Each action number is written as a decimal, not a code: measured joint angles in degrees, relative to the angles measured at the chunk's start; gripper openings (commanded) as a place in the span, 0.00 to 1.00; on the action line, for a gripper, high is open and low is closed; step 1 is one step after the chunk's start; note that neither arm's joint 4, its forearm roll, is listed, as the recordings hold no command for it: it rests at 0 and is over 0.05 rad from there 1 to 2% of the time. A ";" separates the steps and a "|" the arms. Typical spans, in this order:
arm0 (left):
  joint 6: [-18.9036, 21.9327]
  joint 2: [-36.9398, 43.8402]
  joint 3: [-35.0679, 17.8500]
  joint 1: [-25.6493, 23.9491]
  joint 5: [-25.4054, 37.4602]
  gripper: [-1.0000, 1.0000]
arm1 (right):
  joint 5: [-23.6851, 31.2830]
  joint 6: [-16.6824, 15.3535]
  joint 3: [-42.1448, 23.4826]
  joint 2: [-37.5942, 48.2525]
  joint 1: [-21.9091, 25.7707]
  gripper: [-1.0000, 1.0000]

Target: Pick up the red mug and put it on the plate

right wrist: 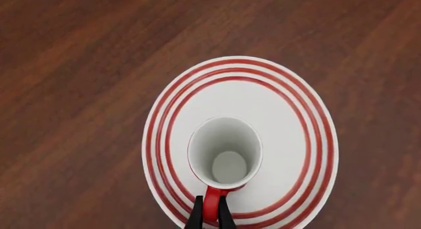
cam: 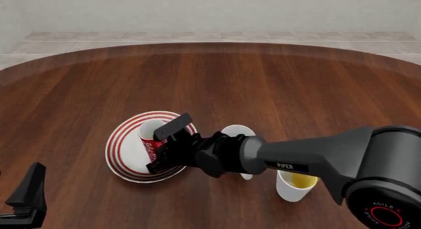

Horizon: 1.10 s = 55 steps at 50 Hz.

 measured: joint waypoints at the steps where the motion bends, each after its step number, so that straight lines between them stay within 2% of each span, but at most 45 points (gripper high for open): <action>1: -0.01 0.00 -0.01 0.00 0.00 1.00 | 0.05 0.01 -0.05 0.03 0.02 0.00; 3: -0.04 0.00 0.00 0.02 0.00 1.00 | 0.17 0.00 -0.20 0.09 0.05 0.00; 4: -0.05 0.00 -0.03 0.02 0.02 1.00 | 0.26 -0.02 -0.32 0.15 0.03 1.00; 34: -0.12 0.00 -0.45 0.07 0.29 1.00 | 2.50 -0.42 -1.61 1.06 -0.44 1.00; 44: 0.15 0.00 -0.39 -0.12 0.14 1.00 | 3.43 -1.49 1.07 -3.87 -0.34 1.00; 55: 0.49 0.00 -0.66 -0.21 0.40 1.00 | 4.85 -2.48 7.04 -13.32 -0.91 1.00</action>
